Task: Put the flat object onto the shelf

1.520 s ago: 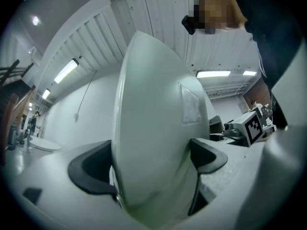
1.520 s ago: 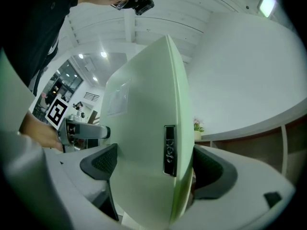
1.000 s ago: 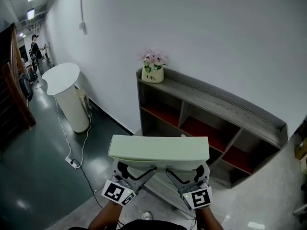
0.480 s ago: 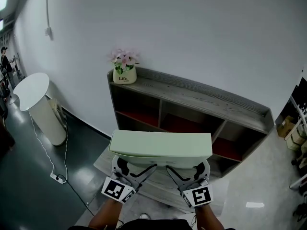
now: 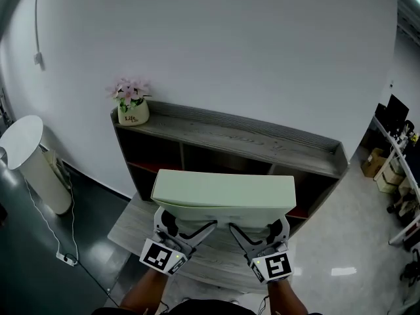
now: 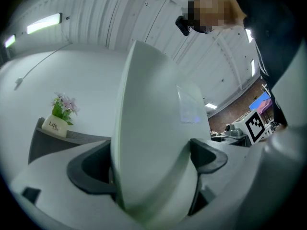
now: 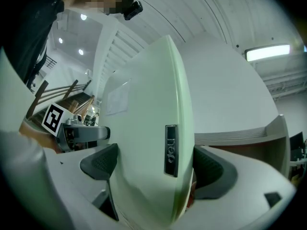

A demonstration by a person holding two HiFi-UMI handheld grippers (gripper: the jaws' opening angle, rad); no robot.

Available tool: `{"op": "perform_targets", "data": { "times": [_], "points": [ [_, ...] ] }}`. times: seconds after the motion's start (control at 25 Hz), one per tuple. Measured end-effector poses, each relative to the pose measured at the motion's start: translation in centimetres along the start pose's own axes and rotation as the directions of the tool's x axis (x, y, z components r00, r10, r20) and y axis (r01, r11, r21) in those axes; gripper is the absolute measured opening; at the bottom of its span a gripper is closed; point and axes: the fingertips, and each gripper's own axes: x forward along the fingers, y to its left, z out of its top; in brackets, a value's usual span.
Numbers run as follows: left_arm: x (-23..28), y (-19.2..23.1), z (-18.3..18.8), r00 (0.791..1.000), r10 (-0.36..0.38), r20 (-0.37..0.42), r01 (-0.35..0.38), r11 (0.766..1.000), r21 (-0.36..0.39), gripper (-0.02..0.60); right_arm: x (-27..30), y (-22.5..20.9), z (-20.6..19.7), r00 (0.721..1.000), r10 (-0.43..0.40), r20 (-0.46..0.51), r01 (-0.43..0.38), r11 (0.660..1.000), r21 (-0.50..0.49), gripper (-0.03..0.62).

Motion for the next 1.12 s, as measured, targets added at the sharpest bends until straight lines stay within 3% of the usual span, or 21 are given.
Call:
{"op": "perform_targets", "data": {
  "times": [0.48,0.92,1.12],
  "points": [
    [6.9,-3.0,3.1,0.993,-0.106,0.061,0.105,0.994,0.024,0.506,-1.5,-6.6,3.7,0.994,-0.094,0.048,0.097,0.994,-0.054,0.477],
    [12.7,-2.9,9.0,0.974,-0.165,0.157,0.166,0.986,0.01,0.506,-0.5,-11.3,10.6,0.978,-0.131,0.163,0.155,0.978,-0.14,0.477],
    [15.0,-3.2,12.4,0.964,-0.184,0.194,0.174,0.982,0.067,0.506,0.0,-13.3,13.8,0.967,-0.13,0.218,0.166,0.974,-0.155,0.477]
  ]
}}
